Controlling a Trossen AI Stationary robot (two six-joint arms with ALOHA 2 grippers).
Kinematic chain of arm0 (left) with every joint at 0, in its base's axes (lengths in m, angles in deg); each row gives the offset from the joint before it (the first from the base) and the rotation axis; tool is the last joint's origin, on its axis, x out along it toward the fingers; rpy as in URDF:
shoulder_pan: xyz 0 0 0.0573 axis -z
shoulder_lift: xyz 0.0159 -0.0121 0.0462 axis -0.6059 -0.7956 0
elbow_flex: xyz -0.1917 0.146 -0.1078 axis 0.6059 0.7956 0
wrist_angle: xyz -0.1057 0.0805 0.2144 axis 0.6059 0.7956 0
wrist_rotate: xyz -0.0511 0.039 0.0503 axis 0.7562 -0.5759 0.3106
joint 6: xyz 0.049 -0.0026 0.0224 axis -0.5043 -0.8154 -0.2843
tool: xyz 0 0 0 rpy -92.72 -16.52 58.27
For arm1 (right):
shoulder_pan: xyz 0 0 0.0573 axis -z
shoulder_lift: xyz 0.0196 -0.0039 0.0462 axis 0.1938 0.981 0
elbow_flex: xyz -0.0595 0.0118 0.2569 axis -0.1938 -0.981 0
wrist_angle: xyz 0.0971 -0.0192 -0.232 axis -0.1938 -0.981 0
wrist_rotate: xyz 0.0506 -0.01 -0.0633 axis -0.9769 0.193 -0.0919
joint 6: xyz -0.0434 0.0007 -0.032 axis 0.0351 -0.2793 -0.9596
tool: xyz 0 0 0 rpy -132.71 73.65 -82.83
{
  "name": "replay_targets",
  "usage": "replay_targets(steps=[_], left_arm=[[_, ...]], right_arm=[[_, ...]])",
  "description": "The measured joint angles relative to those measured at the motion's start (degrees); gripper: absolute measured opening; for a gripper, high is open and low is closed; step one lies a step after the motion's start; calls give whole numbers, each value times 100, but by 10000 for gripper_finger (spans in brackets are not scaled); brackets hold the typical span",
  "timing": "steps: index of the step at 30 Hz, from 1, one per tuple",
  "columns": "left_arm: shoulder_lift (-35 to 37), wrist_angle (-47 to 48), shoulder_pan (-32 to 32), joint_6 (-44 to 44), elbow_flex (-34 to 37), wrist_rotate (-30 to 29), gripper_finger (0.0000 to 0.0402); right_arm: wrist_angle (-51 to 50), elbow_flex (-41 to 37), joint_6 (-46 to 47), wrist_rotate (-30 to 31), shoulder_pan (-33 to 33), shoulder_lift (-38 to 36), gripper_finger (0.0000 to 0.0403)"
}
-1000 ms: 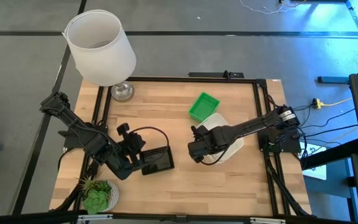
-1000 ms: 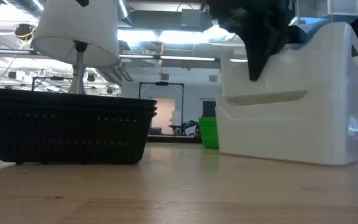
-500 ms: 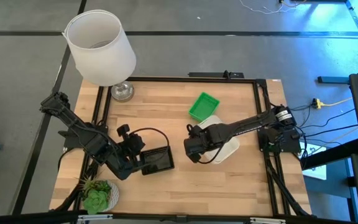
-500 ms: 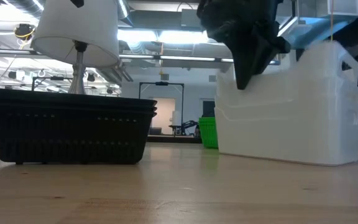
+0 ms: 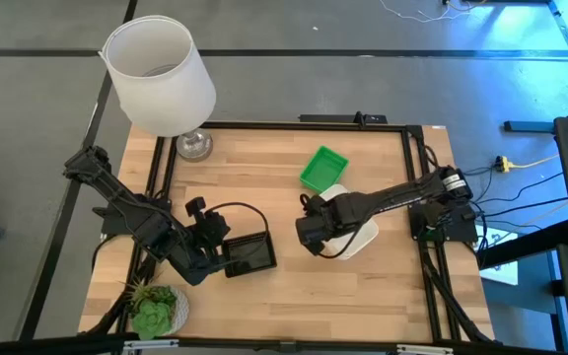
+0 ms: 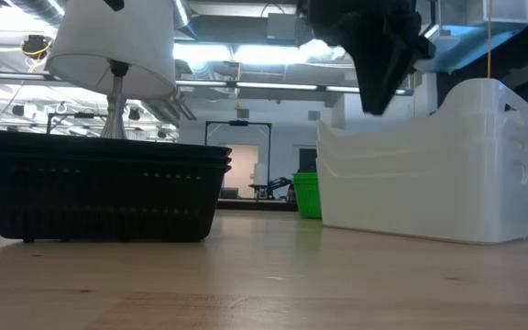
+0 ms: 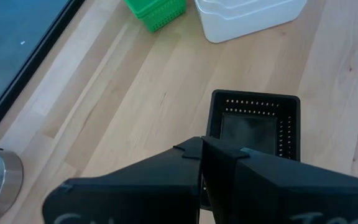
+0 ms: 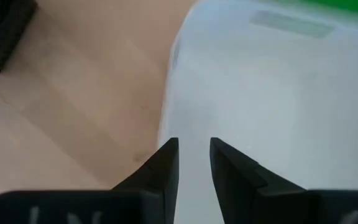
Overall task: Stack baskets by color
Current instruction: Return to Home Position
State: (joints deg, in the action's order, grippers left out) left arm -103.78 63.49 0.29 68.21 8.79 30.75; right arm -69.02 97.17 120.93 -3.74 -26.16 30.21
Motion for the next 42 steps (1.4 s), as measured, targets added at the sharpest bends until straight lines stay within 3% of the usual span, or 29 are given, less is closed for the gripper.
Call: replay_targets(steps=[13, 16, 19, 27, 37, 42], left_arm=[[0, -30, 1, 48, 0, -65, 0], [0, -30, 54, 48, 0, -102, 0], [0, -32, 146, 164, 0, -287, 0], [2, -30, 293, 183, 0, -420, 0], [2, -24, 324, 166, 0, -624, 0], [104, -46, 499, 183, 2, -987, 0]], right_arm=[[-1687, 1870, -1159, 2355, -1069, -74, 91], [-1676, 2132, -1754, 3172, -1470, -182, 91], [-1692, 2196, -2123, 3598, -1813, -404, 91], [-1699, 2180, -2494, 3792, -2481, -1484, 86], [-1692, 2161, -2594, 3891, -3357, -2747, 40], [-1479, 1461, -2540, 3957, -3709, -3183, 14]])
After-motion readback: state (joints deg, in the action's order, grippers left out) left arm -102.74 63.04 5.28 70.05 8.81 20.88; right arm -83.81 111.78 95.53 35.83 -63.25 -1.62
